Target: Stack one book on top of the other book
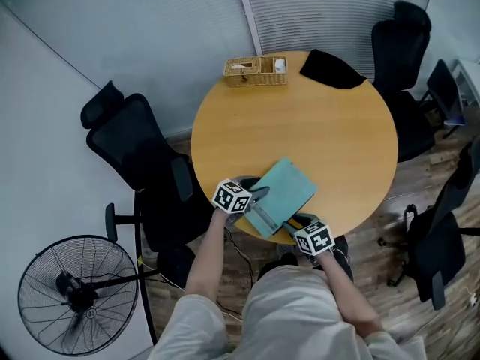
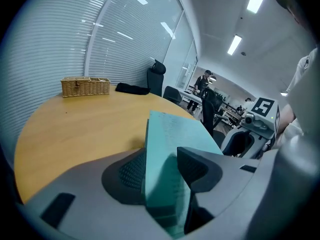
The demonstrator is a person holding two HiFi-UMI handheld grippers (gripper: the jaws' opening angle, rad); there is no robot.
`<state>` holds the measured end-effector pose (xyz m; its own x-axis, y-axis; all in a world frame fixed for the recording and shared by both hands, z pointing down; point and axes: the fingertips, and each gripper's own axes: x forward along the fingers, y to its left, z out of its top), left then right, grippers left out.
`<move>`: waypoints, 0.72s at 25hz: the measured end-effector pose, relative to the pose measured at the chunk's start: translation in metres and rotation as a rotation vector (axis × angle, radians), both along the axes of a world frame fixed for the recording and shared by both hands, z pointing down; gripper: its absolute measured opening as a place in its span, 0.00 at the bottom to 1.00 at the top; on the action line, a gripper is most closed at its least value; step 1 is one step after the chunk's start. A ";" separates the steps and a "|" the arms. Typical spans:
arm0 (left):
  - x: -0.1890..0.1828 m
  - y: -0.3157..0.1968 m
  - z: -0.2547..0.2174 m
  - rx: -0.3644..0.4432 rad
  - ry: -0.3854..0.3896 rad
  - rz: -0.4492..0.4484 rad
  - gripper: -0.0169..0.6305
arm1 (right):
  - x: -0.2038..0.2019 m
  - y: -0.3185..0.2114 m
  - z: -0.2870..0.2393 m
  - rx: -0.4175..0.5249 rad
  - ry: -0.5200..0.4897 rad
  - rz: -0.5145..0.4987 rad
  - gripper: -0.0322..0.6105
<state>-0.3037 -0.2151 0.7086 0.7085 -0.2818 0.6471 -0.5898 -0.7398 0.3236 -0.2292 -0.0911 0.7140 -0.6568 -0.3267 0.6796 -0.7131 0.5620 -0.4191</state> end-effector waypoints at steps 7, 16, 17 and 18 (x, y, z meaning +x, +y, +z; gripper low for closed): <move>-0.002 0.000 0.013 -0.006 -0.002 -0.025 0.35 | 0.000 -0.002 0.009 -0.009 0.031 0.012 0.29; 0.000 -0.003 0.018 -0.015 0.005 -0.014 0.35 | 0.001 -0.005 0.013 -0.034 0.028 0.040 0.29; 0.001 -0.002 0.018 -0.016 0.005 -0.015 0.35 | 0.002 -0.005 0.013 -0.039 0.029 0.043 0.29; 0.002 -0.002 0.019 -0.015 0.004 -0.015 0.35 | 0.003 -0.005 0.014 -0.044 0.030 0.045 0.29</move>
